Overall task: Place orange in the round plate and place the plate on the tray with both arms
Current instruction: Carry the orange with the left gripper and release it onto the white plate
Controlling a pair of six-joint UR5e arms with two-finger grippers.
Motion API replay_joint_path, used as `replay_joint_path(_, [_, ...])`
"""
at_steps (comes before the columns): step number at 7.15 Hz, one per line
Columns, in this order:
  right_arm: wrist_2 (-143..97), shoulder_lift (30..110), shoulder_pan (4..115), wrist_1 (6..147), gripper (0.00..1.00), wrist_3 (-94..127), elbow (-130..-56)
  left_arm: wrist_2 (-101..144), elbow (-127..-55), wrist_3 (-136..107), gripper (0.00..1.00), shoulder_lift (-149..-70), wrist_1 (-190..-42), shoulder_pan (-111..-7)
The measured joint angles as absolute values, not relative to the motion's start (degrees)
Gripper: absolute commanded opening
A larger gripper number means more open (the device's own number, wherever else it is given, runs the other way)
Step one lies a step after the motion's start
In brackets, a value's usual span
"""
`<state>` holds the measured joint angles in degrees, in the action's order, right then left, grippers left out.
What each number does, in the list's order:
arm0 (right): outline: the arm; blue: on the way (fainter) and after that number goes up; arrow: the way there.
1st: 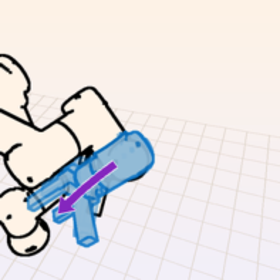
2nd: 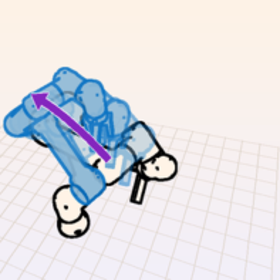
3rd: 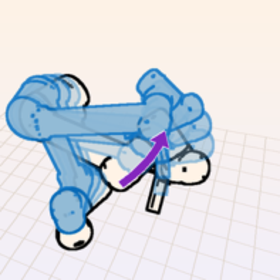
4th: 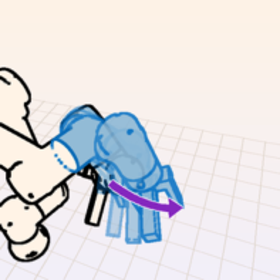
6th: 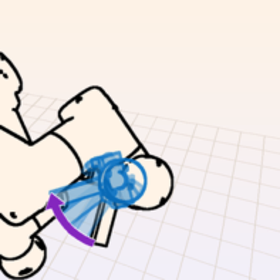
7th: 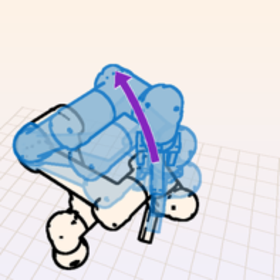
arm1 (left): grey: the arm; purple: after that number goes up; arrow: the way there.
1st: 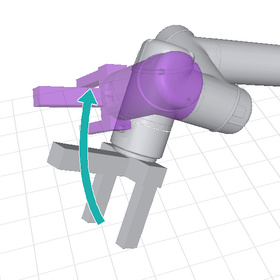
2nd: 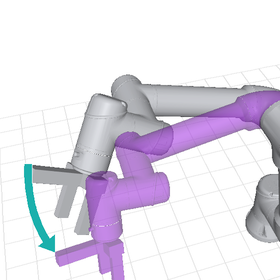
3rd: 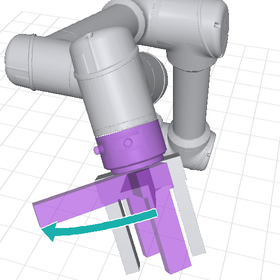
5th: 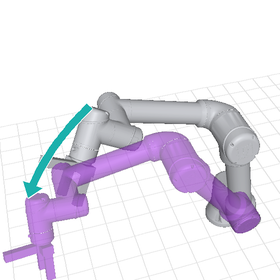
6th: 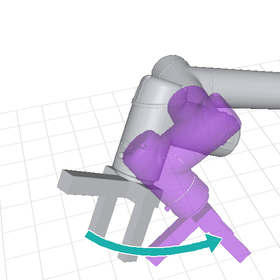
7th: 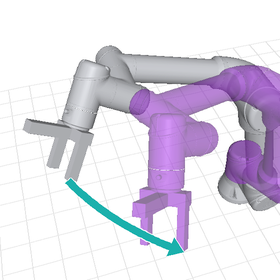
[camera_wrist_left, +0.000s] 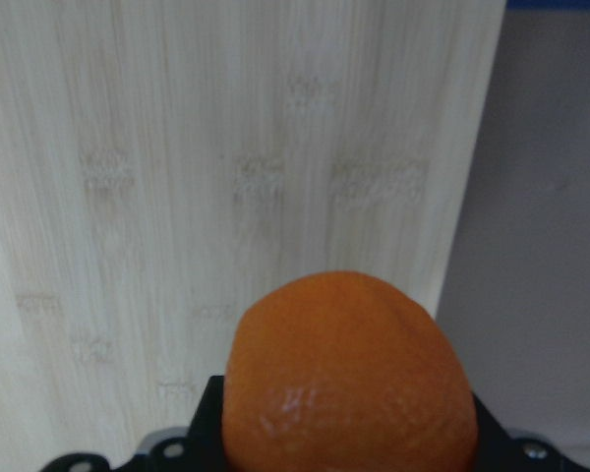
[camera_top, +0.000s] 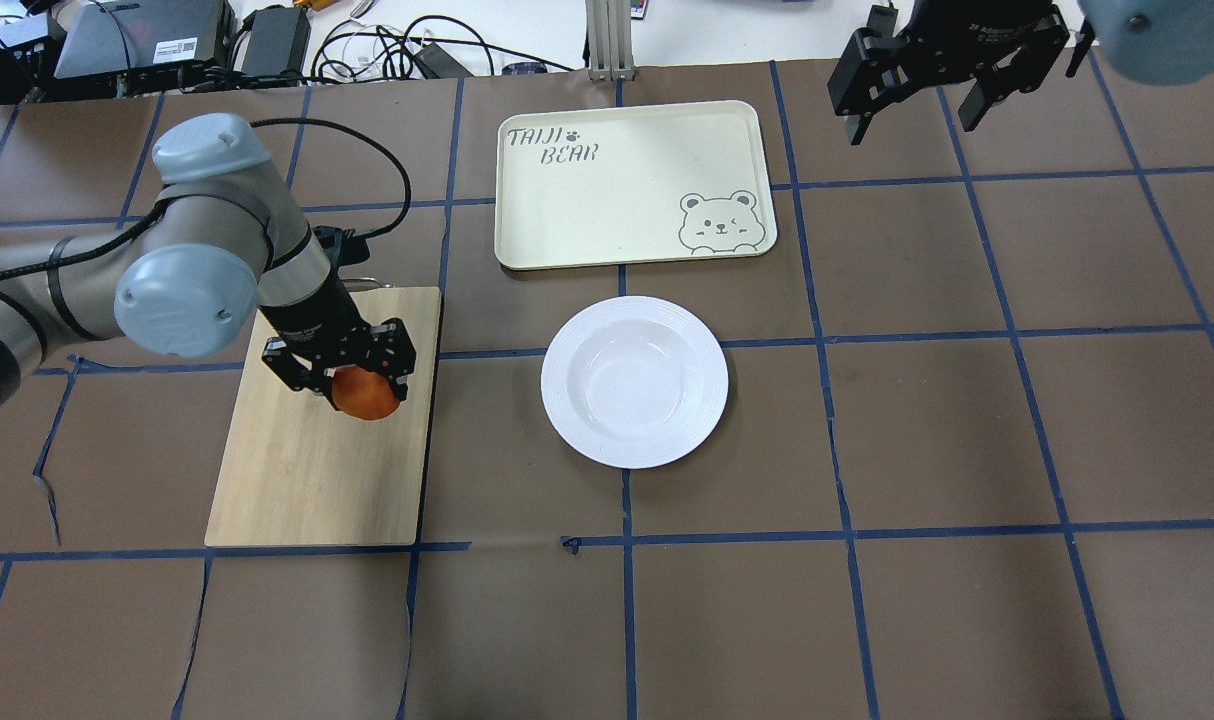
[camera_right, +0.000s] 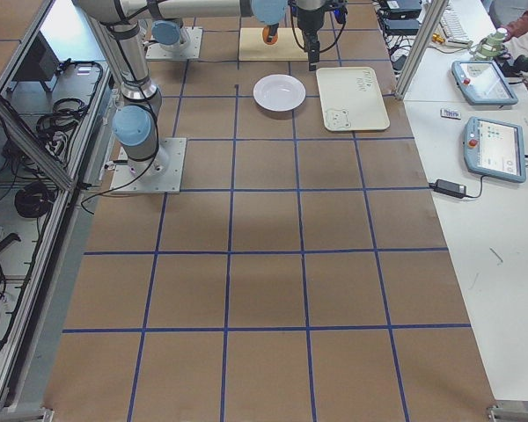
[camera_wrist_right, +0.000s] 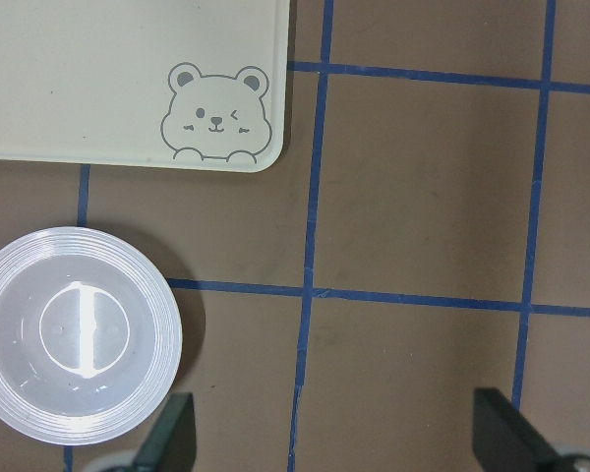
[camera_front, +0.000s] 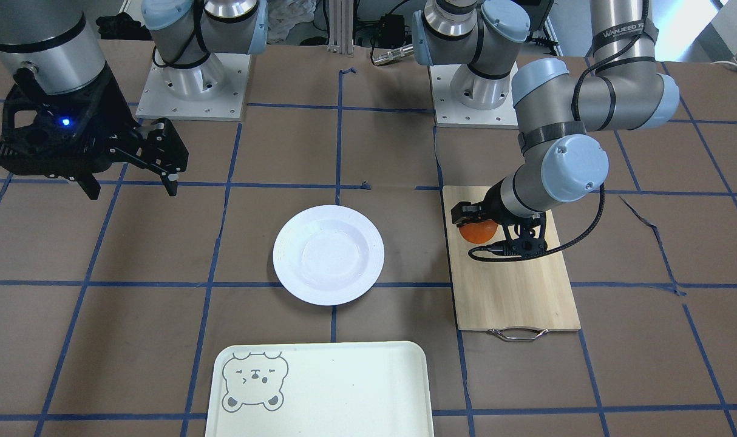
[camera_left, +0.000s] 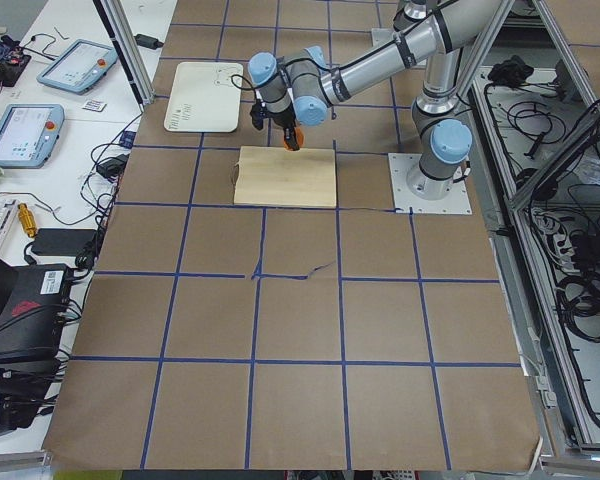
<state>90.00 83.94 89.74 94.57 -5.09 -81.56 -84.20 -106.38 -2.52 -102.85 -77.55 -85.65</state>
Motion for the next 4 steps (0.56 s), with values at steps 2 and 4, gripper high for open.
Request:
replay_joint_path(2, [90.0,83.93,89.73,94.57,1.0,-5.08,-81.56,-79.17,-104.07,-20.29,0.13,-105.33,-71.39,-93.51])
replay_joint_path(4, [90.0,83.93,89.73,94.57,1.0,-5.04,-81.62,-73.22,-103.58,-34.38,0.13,-109.28,-62.56,-99.72])
